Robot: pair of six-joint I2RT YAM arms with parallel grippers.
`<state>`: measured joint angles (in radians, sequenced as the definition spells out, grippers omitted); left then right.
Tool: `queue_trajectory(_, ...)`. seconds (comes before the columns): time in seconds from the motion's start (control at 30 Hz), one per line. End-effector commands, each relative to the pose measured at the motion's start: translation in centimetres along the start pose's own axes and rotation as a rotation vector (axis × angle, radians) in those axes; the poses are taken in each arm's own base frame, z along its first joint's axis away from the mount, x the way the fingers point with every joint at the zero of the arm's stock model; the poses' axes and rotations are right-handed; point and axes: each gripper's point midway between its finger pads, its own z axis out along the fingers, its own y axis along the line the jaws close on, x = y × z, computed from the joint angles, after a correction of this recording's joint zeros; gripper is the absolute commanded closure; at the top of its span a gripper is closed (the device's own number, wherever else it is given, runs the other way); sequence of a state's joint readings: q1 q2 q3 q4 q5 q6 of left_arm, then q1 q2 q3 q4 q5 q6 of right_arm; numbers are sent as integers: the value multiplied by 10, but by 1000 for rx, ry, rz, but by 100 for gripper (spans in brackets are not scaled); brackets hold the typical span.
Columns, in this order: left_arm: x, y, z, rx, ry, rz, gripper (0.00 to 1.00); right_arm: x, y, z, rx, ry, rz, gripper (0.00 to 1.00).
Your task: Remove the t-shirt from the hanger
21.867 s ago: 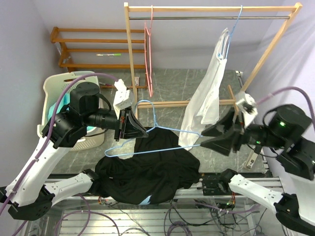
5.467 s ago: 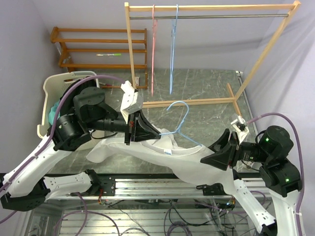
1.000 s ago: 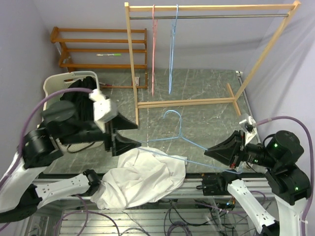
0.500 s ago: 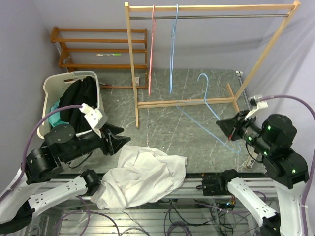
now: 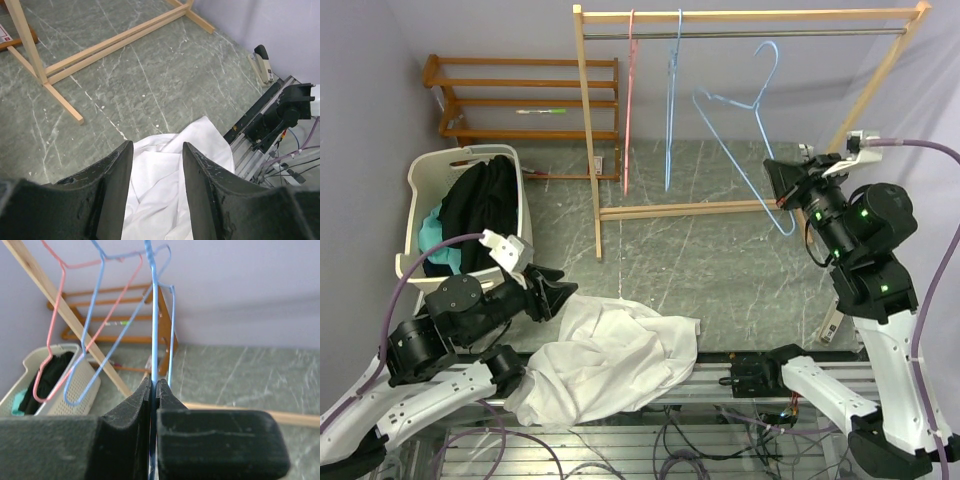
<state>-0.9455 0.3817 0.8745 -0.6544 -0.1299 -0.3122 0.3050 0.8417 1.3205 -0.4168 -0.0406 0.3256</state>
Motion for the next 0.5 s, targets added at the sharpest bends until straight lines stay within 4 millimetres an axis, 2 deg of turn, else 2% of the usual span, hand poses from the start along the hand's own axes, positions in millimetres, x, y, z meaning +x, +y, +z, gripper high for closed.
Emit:
queue_trajectory(0.0, -9, -4, 8, 6, -27, -26, 45, -65, 18, 11, -64, -227, -6, 100)
queue_trajectory(0.1, -2, -8, 16, 23, 14, -16, 43, -76, 19, 23, -62, -255, -8, 100)
queue_trajectory(0.2, 6, -11, 22, 35, 54, -11, 43, -76, 19, 44, -61, -240, -8, 100)
queue_trajectory(0.33, 8, -12, 24, 38, 66, -12, 43, -66, 15, 77, -51, -211, 1, 100)
queue_trajectory(0.47, 6, -8, 20, 21, 47, -20, 42, -54, 10, 101, -42, -183, 16, 100)
